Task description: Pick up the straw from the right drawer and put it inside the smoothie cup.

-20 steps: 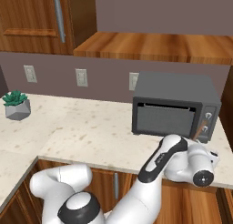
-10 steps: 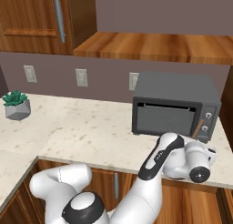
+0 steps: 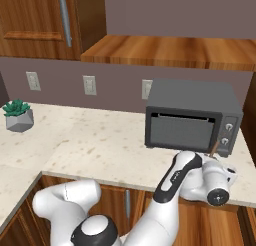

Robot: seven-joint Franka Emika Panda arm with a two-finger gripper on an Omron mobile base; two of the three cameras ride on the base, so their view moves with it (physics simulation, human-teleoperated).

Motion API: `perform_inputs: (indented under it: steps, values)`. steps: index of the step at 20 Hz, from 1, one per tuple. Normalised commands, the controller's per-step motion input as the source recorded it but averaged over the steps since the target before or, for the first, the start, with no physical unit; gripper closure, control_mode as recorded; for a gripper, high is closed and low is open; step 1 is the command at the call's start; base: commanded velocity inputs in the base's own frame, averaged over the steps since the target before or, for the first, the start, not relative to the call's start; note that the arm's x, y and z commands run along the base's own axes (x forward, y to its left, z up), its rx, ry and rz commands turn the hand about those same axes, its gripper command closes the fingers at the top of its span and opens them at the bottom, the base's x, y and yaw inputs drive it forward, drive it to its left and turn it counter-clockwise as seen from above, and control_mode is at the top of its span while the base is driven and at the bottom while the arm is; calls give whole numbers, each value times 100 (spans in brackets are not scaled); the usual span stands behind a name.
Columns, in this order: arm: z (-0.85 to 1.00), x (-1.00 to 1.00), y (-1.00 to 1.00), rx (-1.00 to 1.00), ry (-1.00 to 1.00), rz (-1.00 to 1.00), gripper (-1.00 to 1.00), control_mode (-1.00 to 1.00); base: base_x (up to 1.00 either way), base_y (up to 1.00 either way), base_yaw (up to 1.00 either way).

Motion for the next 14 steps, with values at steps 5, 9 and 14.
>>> perform_inputs:
  steps: [5, 9, 14]
  values:
    - [0, 0, 0, 0, 0, 0, -100, -100, 0, 0, 0]
    - [29, -14, 0, 0, -1, -1, -100, -100, 0, 0, 0]
    - [77, -47, 0, -2, -9, 0, -100, -100, 0, 0, 0]
